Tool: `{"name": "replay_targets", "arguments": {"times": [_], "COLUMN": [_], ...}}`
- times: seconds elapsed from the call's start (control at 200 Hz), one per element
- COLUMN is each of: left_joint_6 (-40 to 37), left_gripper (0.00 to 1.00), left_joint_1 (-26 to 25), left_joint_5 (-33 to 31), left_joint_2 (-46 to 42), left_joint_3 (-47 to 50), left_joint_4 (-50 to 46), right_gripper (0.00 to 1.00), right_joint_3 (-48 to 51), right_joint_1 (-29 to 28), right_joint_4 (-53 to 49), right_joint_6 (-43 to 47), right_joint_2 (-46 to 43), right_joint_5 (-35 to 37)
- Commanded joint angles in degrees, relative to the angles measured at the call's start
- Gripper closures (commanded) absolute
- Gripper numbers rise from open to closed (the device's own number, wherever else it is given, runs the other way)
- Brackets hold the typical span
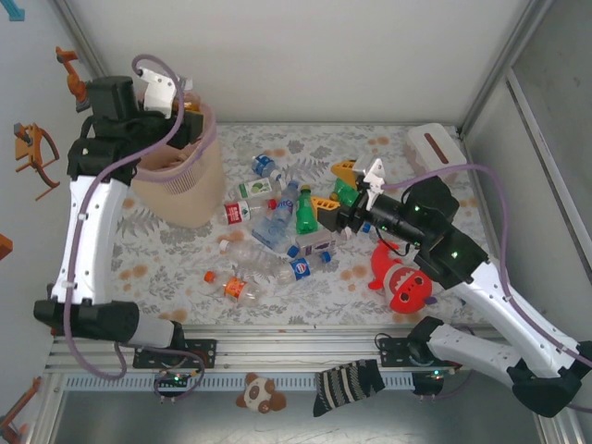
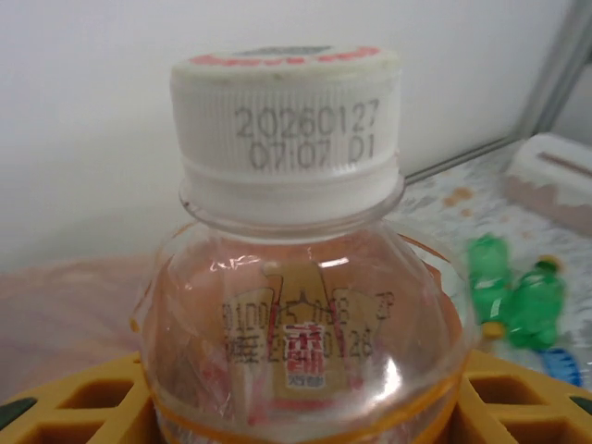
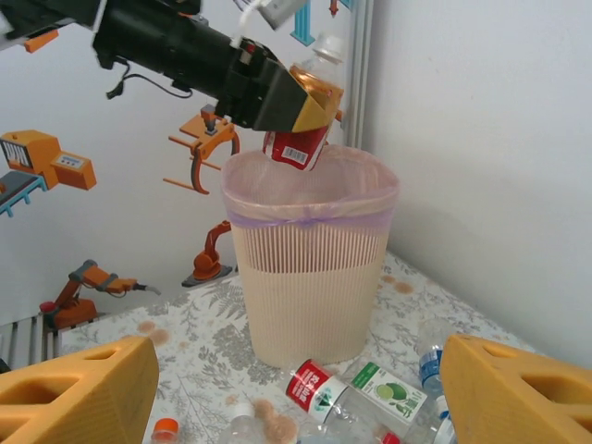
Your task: Put the plastic bottles in the bin
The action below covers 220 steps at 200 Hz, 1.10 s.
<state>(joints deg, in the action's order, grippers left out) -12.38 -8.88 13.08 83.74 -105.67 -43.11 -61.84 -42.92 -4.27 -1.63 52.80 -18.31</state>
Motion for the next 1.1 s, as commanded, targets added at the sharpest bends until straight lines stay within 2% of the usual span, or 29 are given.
{"name": "replay_targets", "arguments": {"times": [0.0,0.175,0.461,0.711,1.097], "left_joint_6": [-3.55,-4.58,-5.81,-5.65,-5.59], "left_gripper": [0.46,0.46,0.47,0.47,0.46], "left_joint_1": [1.68,4.42,6.94,7.04,6.9], "left_joint_5": [-5.56,-6.71,-3.55,0.04,-0.08], "left_joint_2": [4.54,12.9,28.2,33.76,40.35], "left_joint_3": [-4.32,-10.8,-23.34,-21.3,-16.67], "left_joint_4": [-7.84,-14.21,-26.11,-26.85,-26.17], "right_gripper": [0.21,0.21,0.21,0.21,0.21], "right_joint_3": [-0.9,-1.01,-1.0,-0.33,0.74], "right_joint_1": [-0.24,-0.24,-0.22,-0.24,-0.24], "right_joint_4": [-0.38,-0.65,-0.56,-0.6,0.45], "right_joint_6": [0.84,0.99,1.04,1.27,1.28], "right_joint_2": [0.27,0.37,1.03,1.06,1.36], "right_joint_5": [0.38,0.42,0.13,0.47,0.49]}}
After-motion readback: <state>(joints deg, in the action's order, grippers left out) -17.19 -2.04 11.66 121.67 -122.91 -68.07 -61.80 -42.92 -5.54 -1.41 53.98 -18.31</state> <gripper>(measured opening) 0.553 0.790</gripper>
